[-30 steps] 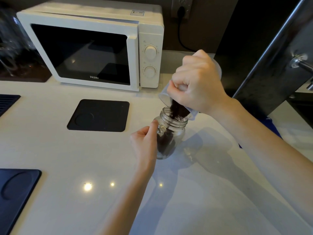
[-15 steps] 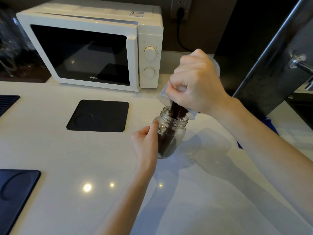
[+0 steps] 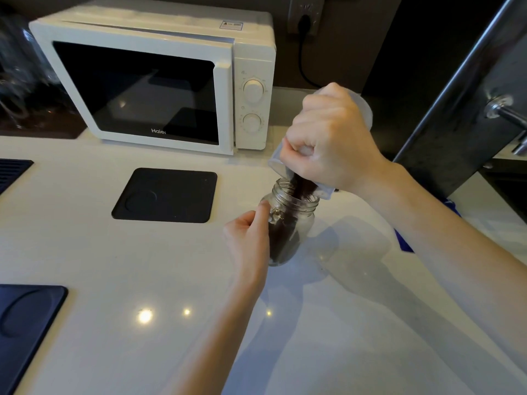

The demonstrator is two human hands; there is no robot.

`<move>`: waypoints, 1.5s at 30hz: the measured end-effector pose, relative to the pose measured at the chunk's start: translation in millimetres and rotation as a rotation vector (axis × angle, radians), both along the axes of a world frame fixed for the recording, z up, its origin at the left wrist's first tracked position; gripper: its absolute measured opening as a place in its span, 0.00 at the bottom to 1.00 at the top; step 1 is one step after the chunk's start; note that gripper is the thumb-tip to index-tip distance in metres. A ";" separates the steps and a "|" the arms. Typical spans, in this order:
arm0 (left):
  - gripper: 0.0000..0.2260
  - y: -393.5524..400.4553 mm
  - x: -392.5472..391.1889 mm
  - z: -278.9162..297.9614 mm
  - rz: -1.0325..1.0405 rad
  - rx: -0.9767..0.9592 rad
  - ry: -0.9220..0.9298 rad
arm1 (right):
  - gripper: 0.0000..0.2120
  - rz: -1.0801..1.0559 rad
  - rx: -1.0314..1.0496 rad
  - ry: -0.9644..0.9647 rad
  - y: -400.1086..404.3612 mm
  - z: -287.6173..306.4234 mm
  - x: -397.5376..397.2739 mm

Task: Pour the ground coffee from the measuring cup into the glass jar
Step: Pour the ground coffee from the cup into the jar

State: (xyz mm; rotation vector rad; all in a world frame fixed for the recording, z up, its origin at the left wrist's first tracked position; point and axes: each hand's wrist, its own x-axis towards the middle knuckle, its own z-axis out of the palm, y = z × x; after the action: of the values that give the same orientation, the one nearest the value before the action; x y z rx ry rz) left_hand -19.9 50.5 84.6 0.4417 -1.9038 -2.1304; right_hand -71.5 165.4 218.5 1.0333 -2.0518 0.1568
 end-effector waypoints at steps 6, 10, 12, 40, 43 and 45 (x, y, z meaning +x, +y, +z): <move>0.21 1.6 -1.0 0.7 -0.006 -0.002 0.008 | 0.16 -0.013 0.012 -0.001 1.7 0.7 -2.1; 0.21 1.4 -1.2 1.1 -0.008 -0.001 0.009 | 0.16 -0.018 0.022 -0.015 2.2 -0.6 -3.8; 0.21 1.3 -1.8 1.7 -0.016 -0.002 0.005 | 0.16 -0.004 0.036 -0.014 2.8 -0.3 -4.3; 0.22 7.4 -8.4 1.0 -0.041 -0.009 -0.025 | 0.17 0.036 0.101 0.008 4.2 -0.2 -1.7; 0.22 7.7 -8.4 1.3 -0.038 -0.015 -0.029 | 0.16 0.033 0.138 0.017 3.5 -1.3 0.0; 0.22 8.4 -8.4 2.1 -0.038 -0.012 -0.027 | 0.16 0.045 0.138 0.024 3.9 -1.9 0.8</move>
State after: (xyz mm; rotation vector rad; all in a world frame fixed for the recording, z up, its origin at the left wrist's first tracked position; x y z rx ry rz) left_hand -28.2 58.9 86.7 0.4375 -1.9541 -2.1455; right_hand -70.7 169.3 216.7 1.1605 -2.0415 0.0251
